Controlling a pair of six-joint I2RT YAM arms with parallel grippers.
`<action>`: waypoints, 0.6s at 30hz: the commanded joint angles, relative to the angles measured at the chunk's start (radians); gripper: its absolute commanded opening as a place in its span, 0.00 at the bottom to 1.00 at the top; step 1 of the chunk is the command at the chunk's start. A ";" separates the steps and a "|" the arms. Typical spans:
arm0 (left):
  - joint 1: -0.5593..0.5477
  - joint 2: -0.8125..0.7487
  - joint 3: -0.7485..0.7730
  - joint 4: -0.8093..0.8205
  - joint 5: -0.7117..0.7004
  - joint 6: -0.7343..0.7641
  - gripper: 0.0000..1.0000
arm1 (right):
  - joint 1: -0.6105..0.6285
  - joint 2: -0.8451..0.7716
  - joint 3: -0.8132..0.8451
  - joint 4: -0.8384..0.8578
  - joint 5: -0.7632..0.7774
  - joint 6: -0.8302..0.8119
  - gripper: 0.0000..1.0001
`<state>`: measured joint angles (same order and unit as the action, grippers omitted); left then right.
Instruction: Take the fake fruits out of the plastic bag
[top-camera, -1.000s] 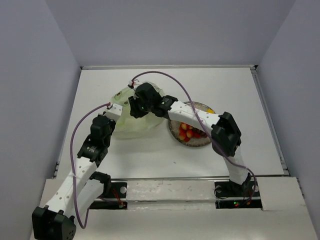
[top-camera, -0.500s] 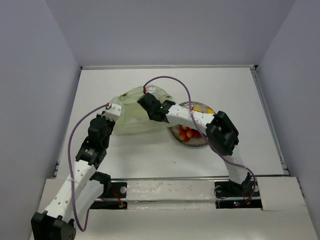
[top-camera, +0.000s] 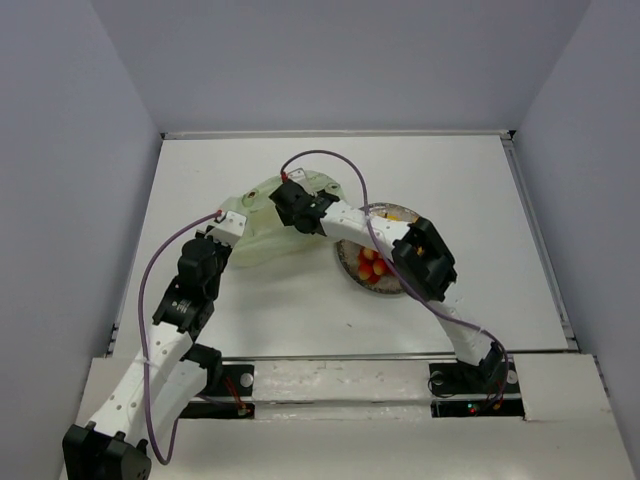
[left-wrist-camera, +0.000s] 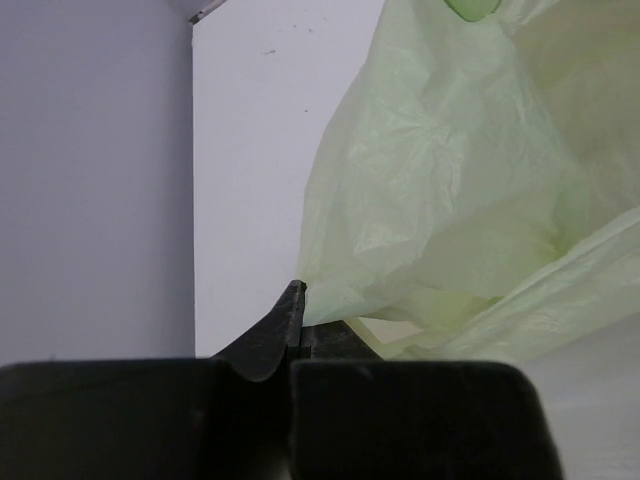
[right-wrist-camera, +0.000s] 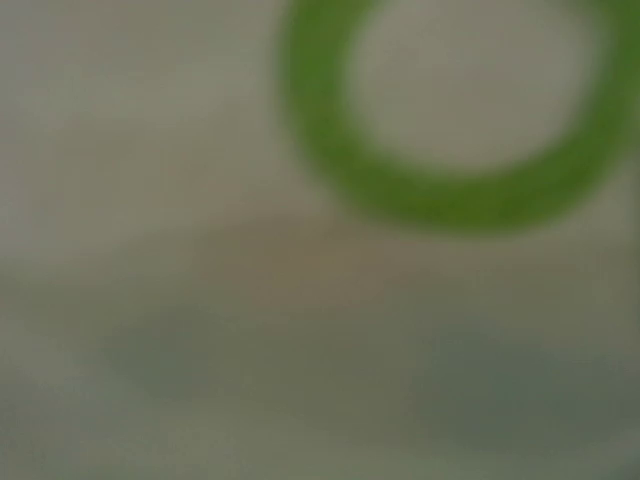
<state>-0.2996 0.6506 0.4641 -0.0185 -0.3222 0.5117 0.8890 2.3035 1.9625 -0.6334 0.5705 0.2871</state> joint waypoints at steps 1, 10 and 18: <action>0.001 -0.011 -0.005 0.037 -0.017 -0.004 0.01 | -0.048 0.034 0.082 -0.100 -0.046 0.021 0.88; -0.001 0.003 0.005 0.045 -0.012 -0.007 0.01 | -0.048 0.063 0.087 -0.200 -0.167 0.083 0.82; -0.001 0.006 0.016 0.048 -0.015 0.002 0.01 | -0.048 0.109 0.137 -0.171 -0.169 0.063 0.46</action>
<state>-0.3000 0.6544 0.4641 -0.0185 -0.3222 0.5121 0.8383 2.3867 2.0605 -0.8009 0.4107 0.3565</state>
